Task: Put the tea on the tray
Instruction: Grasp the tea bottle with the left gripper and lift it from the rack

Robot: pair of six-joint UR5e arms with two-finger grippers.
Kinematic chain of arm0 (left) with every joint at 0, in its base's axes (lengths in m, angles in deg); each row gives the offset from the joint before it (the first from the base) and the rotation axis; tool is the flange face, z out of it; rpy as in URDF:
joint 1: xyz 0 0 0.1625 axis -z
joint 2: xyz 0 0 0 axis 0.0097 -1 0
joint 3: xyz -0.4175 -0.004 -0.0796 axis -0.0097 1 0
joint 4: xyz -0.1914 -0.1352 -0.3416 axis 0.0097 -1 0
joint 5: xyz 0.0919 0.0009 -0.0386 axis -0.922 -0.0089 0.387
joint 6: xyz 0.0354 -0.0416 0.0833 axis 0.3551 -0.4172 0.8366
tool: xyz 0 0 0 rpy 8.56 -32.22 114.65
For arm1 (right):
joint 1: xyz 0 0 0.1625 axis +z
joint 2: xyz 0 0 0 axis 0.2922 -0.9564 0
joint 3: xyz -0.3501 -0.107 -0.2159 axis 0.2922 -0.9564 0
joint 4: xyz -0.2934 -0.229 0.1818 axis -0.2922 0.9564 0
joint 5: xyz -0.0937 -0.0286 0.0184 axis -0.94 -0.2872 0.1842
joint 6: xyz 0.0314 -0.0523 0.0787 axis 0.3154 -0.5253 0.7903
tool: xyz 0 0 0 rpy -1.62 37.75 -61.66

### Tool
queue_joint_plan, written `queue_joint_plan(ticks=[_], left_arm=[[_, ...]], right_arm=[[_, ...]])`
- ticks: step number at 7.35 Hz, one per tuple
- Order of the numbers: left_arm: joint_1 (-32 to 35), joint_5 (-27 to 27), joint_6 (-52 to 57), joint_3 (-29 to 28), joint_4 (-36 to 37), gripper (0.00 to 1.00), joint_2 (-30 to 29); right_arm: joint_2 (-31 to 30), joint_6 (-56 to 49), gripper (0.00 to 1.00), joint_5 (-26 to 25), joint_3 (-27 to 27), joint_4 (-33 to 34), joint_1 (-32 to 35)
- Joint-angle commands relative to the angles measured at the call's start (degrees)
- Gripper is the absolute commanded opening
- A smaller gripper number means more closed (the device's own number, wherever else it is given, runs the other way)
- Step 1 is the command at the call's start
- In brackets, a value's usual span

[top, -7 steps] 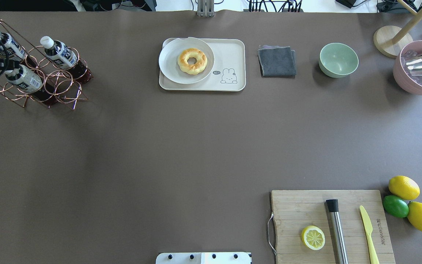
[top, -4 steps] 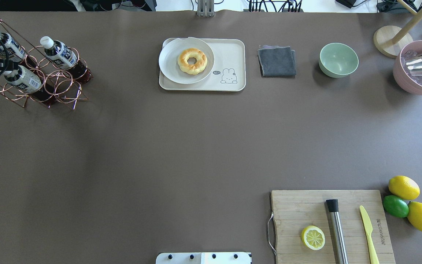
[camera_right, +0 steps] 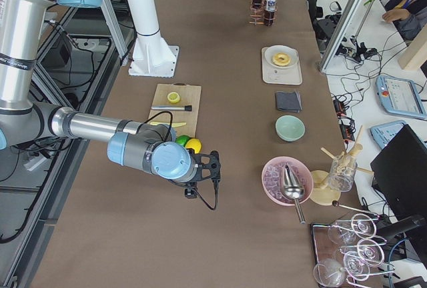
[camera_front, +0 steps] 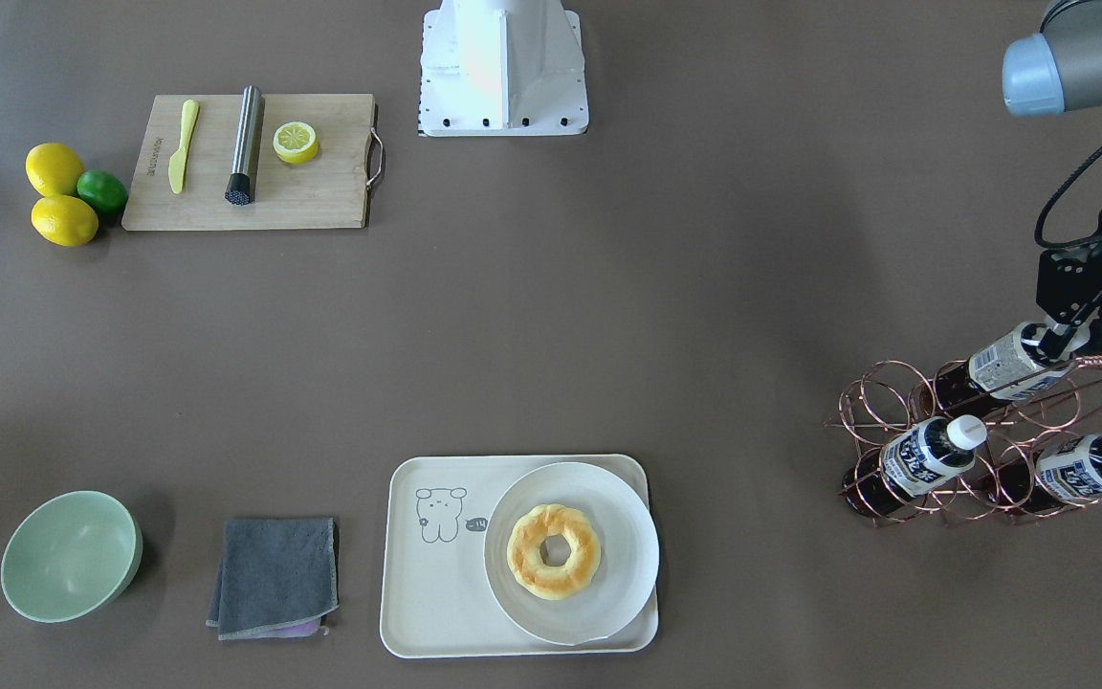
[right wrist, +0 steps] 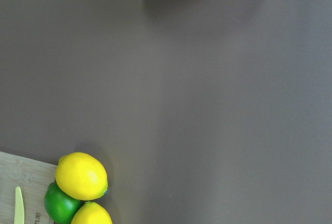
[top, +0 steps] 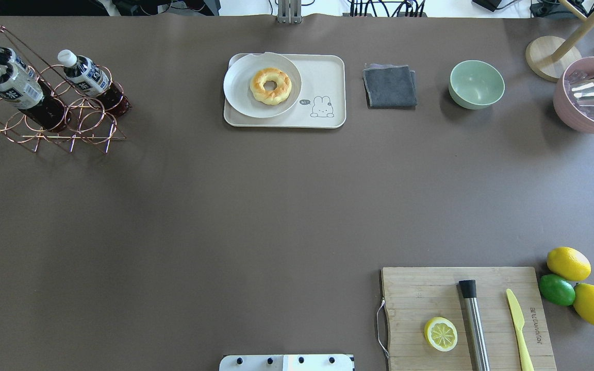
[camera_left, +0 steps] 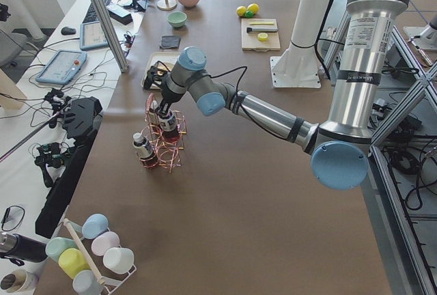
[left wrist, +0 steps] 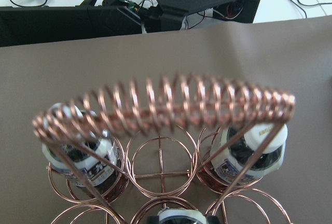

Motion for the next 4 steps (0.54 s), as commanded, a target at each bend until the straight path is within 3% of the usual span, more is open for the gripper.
queue_joint_plan(ticks=[1,4], left_arm=[[6.6,6.1,0.3,2.1,3.4,0.0,-1.2],[6.6,5.5,0.2,13.8,16.5,0.0,-0.6]], right_arm=[[0.2,0.2,1.0,0.0,0.0,0.0,-0.1],[0.5,0.2,1.0,0.0,-0.1,0.1,-0.1]])
